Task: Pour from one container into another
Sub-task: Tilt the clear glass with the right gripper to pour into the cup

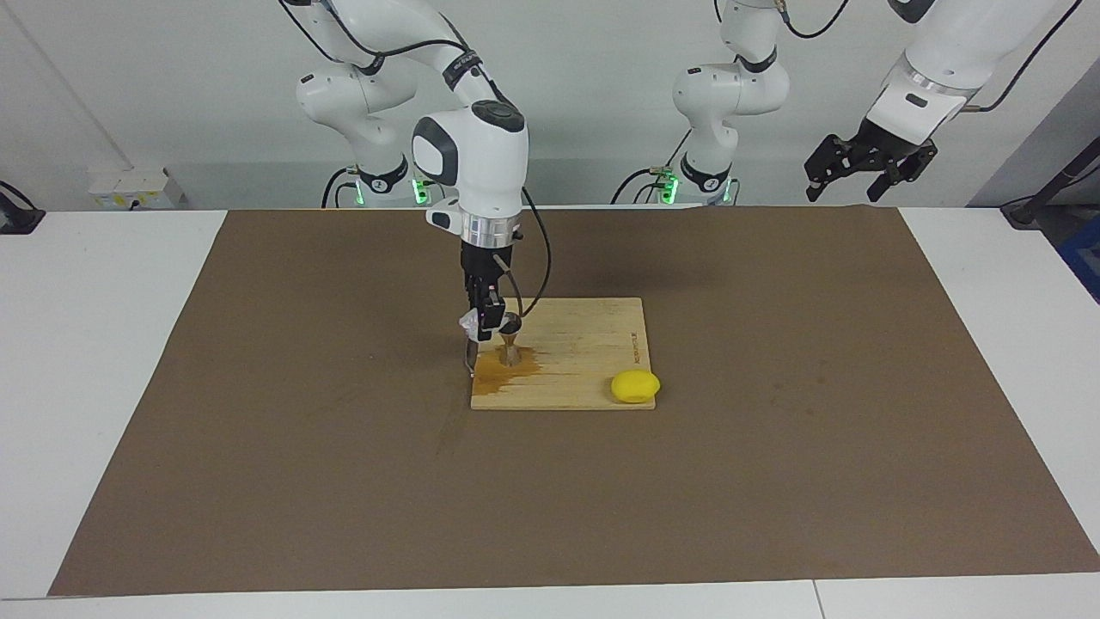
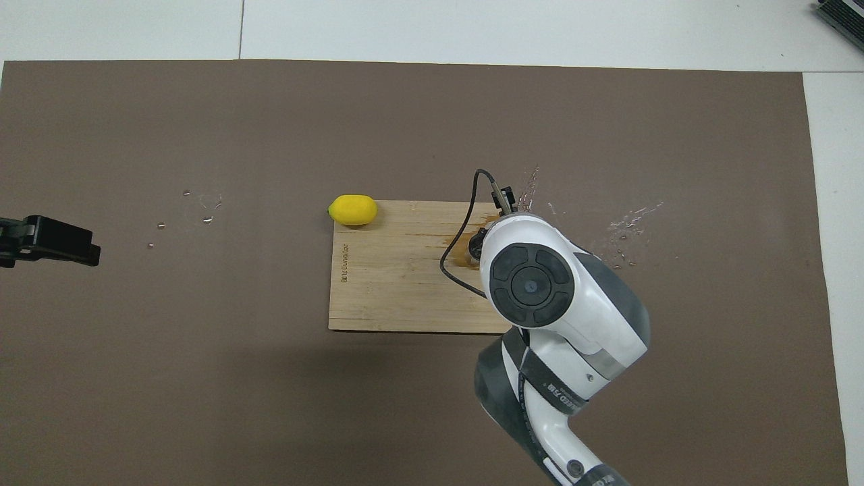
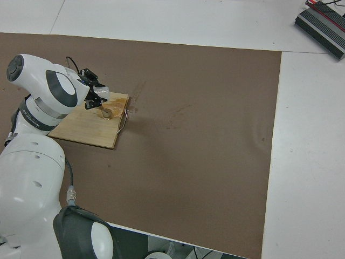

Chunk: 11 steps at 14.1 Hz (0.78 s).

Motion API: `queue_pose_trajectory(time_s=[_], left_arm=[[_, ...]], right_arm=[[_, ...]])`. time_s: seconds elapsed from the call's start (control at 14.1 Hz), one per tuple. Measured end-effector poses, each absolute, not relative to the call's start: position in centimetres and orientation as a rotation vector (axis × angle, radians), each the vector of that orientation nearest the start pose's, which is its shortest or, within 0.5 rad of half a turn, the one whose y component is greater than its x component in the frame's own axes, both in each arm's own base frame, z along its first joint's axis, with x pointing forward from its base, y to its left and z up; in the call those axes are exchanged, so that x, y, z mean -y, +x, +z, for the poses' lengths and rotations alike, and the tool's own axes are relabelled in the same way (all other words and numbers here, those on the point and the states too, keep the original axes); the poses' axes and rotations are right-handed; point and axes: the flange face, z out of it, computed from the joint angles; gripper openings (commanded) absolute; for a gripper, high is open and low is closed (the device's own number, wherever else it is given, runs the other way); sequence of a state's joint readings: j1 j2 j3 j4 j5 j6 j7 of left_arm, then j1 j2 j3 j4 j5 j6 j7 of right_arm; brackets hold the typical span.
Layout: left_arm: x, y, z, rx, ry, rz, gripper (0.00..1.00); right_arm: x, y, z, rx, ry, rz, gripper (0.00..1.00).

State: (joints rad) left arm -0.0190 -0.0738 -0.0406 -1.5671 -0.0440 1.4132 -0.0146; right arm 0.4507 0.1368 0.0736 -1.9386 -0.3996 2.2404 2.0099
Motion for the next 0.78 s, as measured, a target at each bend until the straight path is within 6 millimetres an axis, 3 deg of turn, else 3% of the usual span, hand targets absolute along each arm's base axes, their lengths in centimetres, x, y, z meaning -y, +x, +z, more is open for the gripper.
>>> queue_pose_trajectory(time_s=[0.35, 0.78], left_arm=[[3.68, 51.33, 65.26, -0.079, -3.176, 0.130, 1.00], [3.68, 51.33, 65.26, -0.079, -3.176, 0.130, 1.00]], right_arm=[[-29.20, 53.10, 43.32, -1.789, -2.451, -0.555, 0.00], [-29.11, 53.09, 43.24, -1.897, -2.354, -0.374, 0.00]])
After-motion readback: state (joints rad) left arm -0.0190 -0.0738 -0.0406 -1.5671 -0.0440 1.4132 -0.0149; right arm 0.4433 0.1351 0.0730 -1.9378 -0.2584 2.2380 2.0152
